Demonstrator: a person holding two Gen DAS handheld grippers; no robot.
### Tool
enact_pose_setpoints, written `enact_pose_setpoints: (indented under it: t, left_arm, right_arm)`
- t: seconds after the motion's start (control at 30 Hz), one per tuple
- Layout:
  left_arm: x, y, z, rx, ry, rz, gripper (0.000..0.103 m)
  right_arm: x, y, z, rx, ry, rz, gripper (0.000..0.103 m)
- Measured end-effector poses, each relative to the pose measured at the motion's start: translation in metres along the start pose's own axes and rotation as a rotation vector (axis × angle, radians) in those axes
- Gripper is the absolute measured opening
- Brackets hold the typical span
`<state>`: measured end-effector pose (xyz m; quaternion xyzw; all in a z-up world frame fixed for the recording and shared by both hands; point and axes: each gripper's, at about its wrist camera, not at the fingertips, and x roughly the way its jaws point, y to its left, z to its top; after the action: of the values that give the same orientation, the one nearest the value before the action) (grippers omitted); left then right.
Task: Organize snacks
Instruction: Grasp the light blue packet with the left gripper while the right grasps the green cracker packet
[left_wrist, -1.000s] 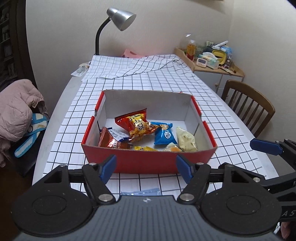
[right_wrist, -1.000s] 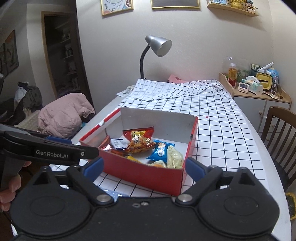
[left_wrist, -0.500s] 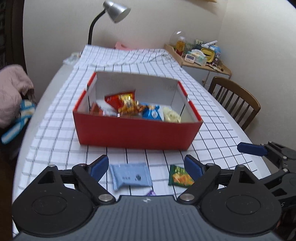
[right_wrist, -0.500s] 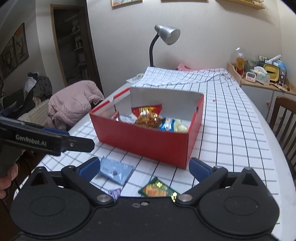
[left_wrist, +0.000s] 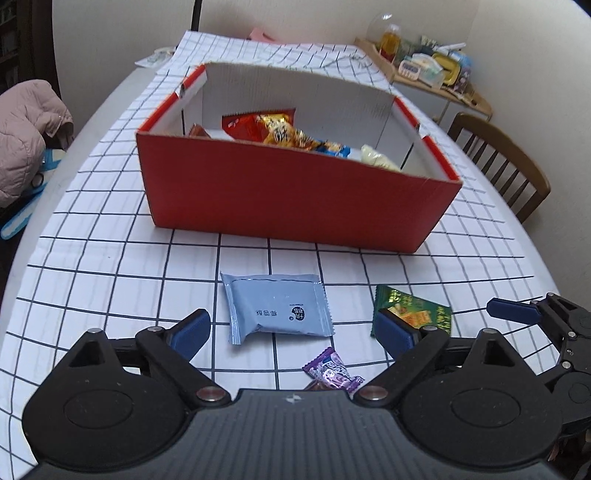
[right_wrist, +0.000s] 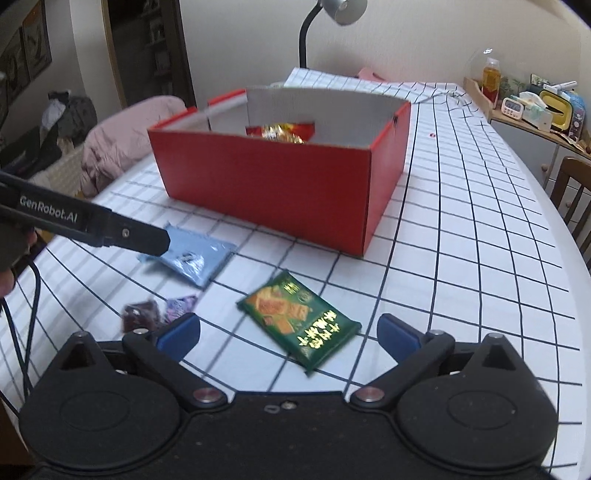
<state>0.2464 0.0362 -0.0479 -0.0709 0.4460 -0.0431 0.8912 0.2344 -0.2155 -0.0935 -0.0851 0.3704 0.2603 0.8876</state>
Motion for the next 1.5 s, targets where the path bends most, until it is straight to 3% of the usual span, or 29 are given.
enact_pose_setpoints:
  t: [0.5,0.8,0.93,1.07,1.3,1.37,1.5]
  left_arm:
    - [0.061,-0.006,0.011,0.029,0.131,0.075,0.096]
    - [0.07,-0.012,0.012,0.046,0.138,0.099,0.096]
    - [0.069,-0.013,0.01,0.052,0.125,0.122,0.094]
    - [0.066,-0.013,0.01,0.058,0.114,0.145,0.08]
    - [0.057,-0.008,0.01,0.022,0.096,0.124,0.054]
    - [0.056,-0.008,0.009,0.019,0.089,0.123,0.051]
    - [0.052,-0.004,0.006,-0.003,0.078,0.112,0.049]
  right_arm:
    - [0.041,-0.013,0.004,-0.039,0.07,-0.013,0.097]
    - [0.047,-0.011,0.004,-0.09,0.067,-0.028,0.087]
    - [0.044,-0.007,0.001,-0.1,0.047,-0.023,0.077]
    - [0.041,-0.002,-0.001,-0.108,0.032,-0.017,0.064]
    - [0.038,0.003,-0.002,-0.081,0.016,-0.067,0.053]
    - [0.036,0.003,-0.002,-0.055,0.015,-0.073,0.045]
    - [0.031,0.003,-0.003,-0.001,0.012,-0.09,0.045]
